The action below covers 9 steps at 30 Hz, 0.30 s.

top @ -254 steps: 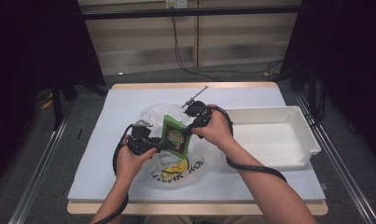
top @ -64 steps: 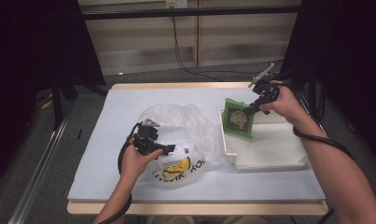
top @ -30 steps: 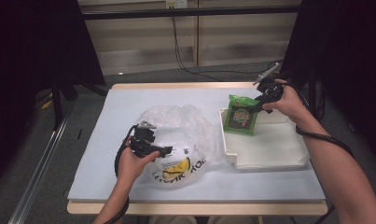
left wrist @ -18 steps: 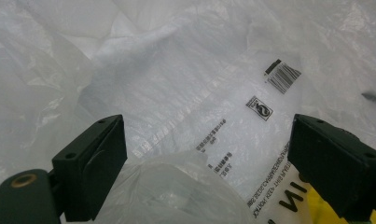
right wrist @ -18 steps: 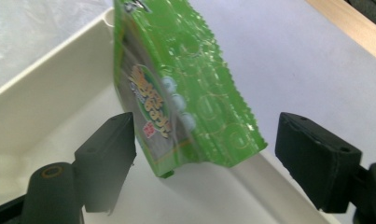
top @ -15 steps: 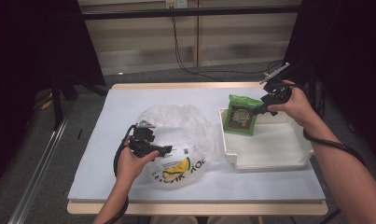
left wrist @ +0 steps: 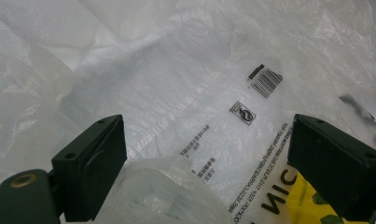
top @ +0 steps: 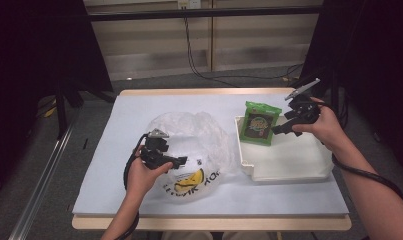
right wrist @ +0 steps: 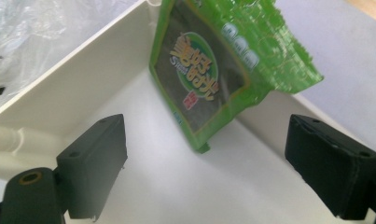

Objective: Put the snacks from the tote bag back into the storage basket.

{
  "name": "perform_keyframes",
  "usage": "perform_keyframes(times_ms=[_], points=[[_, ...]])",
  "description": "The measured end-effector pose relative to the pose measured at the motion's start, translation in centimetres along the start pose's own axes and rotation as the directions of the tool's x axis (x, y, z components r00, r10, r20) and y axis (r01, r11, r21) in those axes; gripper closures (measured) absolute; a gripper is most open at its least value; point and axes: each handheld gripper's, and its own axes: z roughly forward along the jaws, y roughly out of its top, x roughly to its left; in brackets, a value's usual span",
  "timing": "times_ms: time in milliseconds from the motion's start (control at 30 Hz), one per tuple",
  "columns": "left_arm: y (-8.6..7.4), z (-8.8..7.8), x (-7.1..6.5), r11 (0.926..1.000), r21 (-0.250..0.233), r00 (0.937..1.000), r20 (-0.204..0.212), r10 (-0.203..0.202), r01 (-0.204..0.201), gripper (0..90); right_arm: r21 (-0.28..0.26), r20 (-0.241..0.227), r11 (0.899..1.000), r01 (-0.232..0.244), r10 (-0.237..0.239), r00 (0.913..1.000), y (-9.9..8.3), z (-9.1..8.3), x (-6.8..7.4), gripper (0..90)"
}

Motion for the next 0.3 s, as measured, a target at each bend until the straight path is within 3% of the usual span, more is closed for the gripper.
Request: perform_keyframes(times_ms=[233,267,300], points=[[0.1,0.1,-0.2,0.9996,-0.02,0.9998,-0.002,-0.021,0.02,11.0,-0.058,-0.017,0.998,-0.019,0.018,0.9997,-1.6,-0.6,0.9,10.3],[0.1,0.1,-0.2,0.9997,-0.018,0.9999,-0.007,-0.015,0.015,10.8,-0.065,-0.021,0.997,-0.029,0.027,0.9994,-1.8,-0.7,1.1,10.1],[0.2,-0.1,0.0,0.9998,0.009,0.9999,-0.001,0.017,-0.017,10.7,-0.068,-0.024,0.997,-0.038,0.036,0.9991,-2.0,-0.8,1.2,9.9]])
